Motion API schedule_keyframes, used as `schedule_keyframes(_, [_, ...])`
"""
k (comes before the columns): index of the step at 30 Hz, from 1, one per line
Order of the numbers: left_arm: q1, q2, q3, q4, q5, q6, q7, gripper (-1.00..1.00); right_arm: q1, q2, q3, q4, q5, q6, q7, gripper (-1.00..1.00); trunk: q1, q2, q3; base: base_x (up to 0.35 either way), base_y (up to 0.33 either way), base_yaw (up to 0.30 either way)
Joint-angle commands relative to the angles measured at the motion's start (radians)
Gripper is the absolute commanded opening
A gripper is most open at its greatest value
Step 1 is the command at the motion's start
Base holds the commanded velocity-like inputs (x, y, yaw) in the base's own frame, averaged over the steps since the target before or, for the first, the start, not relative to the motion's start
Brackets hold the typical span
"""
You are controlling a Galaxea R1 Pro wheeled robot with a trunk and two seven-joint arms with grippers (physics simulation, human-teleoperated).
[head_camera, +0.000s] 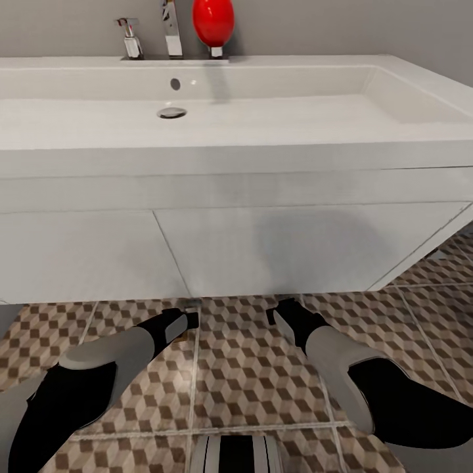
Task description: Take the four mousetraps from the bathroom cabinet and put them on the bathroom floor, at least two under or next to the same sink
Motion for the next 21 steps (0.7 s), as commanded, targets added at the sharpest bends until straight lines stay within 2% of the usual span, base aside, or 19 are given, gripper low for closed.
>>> schedule_keyframes(1, [0.0, 0.001, 0.0, 0.0, -0.003, 0.0, 0.0, -1.0, 0.0, 0.0, 0.0, 0.0, -0.001, 0.0, 0.001, -1.0, 0.0, 0.0, 0.0, 0.28, 0.0, 0.0])
schedule_keyframes(6, [0.0, 0.0, 0.0, 0.0, -0.003, -0.001, 0.0, -1.0, 0.0, 0.0, 0.0, 0.0, -0.001, 0.001, 0.001, -1.0, 0.0, 0.0, 0.0, 0.194, 0.0, 0.0])
schedule_keyframes(9, [0.0, 0.003, 0.0, 0.004, -0.003, -0.009, 0.0, -1.0, 0.0, 0.0, 0.0, 0.0, -0.001, 0.0, 0.001, -1.0, 0.0, 0.0, 0.0, 0.02, 0.0, 0.0])
schedule_keyframes(14, [0.0, 0.006, 0.001, 0.007, -0.003, -0.067, 0.0, -1.0, 0.0, 0.0, 0.0, -0.001, -0.001, -0.001, 0.002, -1.0, 0.0, 0.0, 0.0, 0.002, 0.0, 0.0])
schedule_keyframes(21, [0.0, 0.007, 0.001, 0.007, -0.003, -0.081, 0.0, -1.0, 0.001, 0.0, 0.0, -0.007, 0.0, -0.047, 0.01, -1.0, 0.0, 0.0, 0.0, 0.0, 0.0, 0.0])
